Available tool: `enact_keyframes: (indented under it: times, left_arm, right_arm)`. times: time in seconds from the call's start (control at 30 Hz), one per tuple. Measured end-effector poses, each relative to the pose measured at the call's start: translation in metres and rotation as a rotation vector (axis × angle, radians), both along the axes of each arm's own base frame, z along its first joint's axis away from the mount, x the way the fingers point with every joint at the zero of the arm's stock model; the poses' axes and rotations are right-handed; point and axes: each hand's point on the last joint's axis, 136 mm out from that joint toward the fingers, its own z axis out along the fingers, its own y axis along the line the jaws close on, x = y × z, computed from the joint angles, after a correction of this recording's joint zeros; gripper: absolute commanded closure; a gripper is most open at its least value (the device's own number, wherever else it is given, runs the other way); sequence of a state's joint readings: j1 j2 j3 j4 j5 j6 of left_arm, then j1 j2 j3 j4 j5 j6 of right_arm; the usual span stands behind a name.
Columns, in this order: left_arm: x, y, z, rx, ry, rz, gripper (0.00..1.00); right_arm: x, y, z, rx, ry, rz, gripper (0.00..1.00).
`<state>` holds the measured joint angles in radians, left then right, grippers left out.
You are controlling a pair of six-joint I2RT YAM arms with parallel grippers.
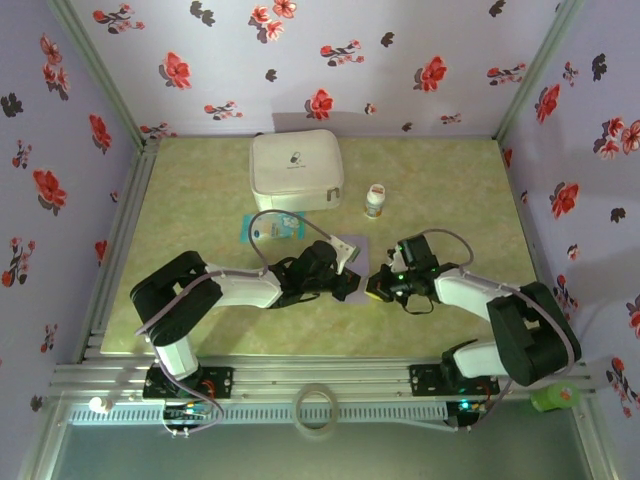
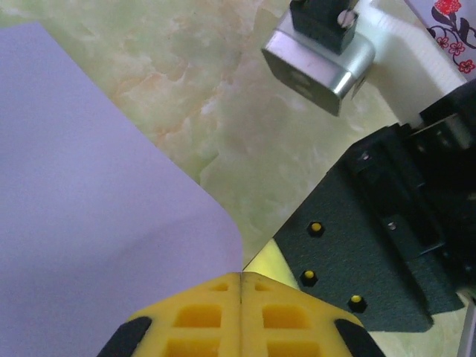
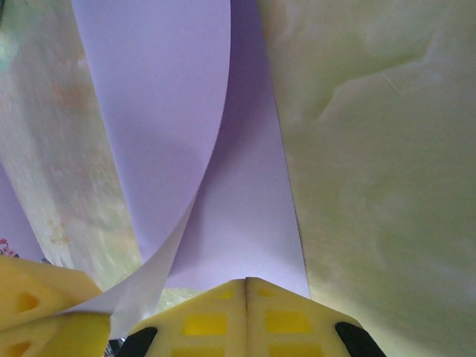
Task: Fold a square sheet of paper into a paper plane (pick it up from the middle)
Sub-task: Fold the triangle a second time at the center of the table.
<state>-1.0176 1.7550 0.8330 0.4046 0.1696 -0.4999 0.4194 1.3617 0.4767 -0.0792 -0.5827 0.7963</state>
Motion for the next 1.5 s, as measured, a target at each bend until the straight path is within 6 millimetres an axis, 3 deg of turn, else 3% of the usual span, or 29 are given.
enact_keyframes:
  times: [0.3, 0.67, 0.87, 1.27, 1.5]
  left_arm:
    - [0.001, 0.001, -0.003, 0.004, 0.006, 0.004, 1.0]
    - [0.019, 0.01, -0.01, -0.012, 0.044, 0.057, 1.0]
    - [0.023, 0.016, -0.024, 0.008, 0.063, 0.073, 1.0]
    - [0.035, 0.02, -0.022, 0.004, 0.015, 0.07, 0.97]
    - [0.038, 0.023, -0.035, 0.034, 0.012, 0.066, 0.96]
  right_arm:
    - [-0.006, -0.001, -0.017, -0.043, 0.045, 0.021, 1.0]
    - [0.0, -0.016, -0.017, -0.2, 0.01, 0.087, 1.0]
    - [0.0, -0.017, -0.017, -0.217, 0.01, 0.101, 1.0]
    - [0.001, -0.019, -0.017, -0.241, 0.017, 0.121, 1.0]
    - [0.001, -0.019, -0.017, -0.243, 0.022, 0.122, 1.0]
